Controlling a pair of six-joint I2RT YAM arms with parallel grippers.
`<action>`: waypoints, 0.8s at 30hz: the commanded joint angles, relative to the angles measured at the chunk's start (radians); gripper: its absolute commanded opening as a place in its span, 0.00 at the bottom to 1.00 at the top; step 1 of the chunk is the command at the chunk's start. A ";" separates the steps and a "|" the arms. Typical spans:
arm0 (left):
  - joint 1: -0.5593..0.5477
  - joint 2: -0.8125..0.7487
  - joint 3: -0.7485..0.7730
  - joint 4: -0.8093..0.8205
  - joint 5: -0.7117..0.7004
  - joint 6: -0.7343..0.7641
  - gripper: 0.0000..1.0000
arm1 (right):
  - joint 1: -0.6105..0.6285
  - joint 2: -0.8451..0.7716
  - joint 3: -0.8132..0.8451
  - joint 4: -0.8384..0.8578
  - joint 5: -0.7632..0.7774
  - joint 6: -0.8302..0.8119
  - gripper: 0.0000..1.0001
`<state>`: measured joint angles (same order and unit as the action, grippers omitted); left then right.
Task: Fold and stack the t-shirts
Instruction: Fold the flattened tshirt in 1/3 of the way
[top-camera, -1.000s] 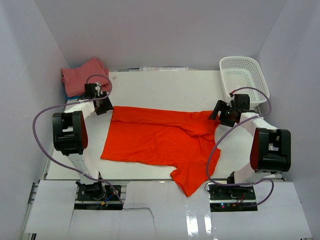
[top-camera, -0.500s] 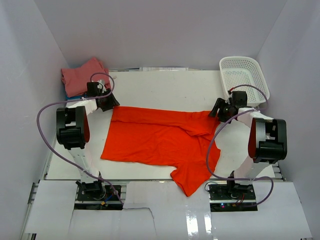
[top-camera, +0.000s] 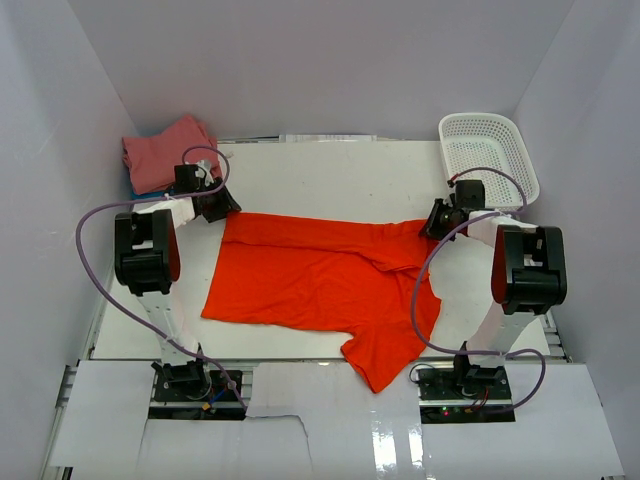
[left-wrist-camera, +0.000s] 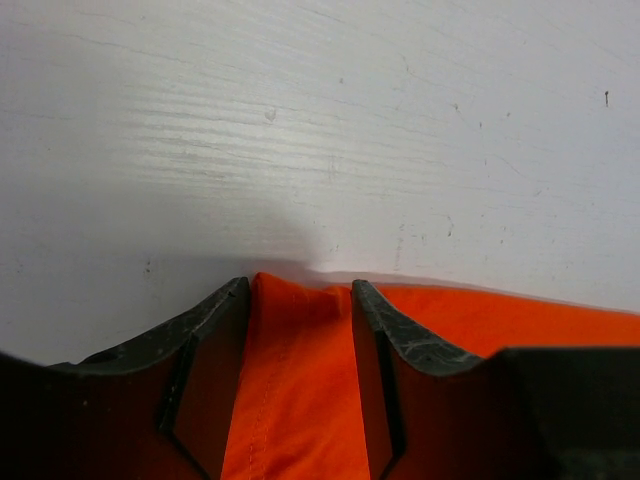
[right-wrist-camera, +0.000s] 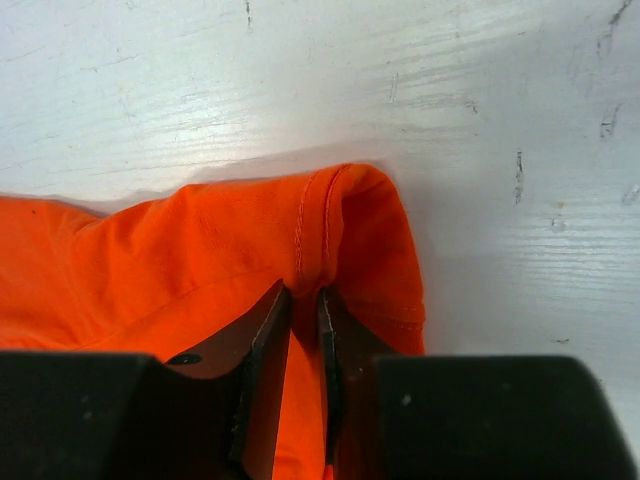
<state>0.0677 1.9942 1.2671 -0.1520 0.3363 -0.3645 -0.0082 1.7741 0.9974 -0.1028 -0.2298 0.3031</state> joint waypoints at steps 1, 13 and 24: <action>-0.006 0.008 0.020 0.020 0.030 0.007 0.56 | 0.007 0.010 0.041 0.018 0.015 -0.018 0.22; -0.011 0.009 0.026 -0.027 -0.057 0.030 0.36 | 0.037 0.015 0.056 0.006 0.023 -0.030 0.22; -0.011 -0.049 0.006 -0.017 -0.105 0.024 0.56 | 0.037 0.005 0.060 -0.009 0.024 -0.041 0.26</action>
<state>0.0544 2.0060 1.2869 -0.1501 0.2783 -0.3519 0.0284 1.7836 1.0203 -0.1101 -0.2089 0.2790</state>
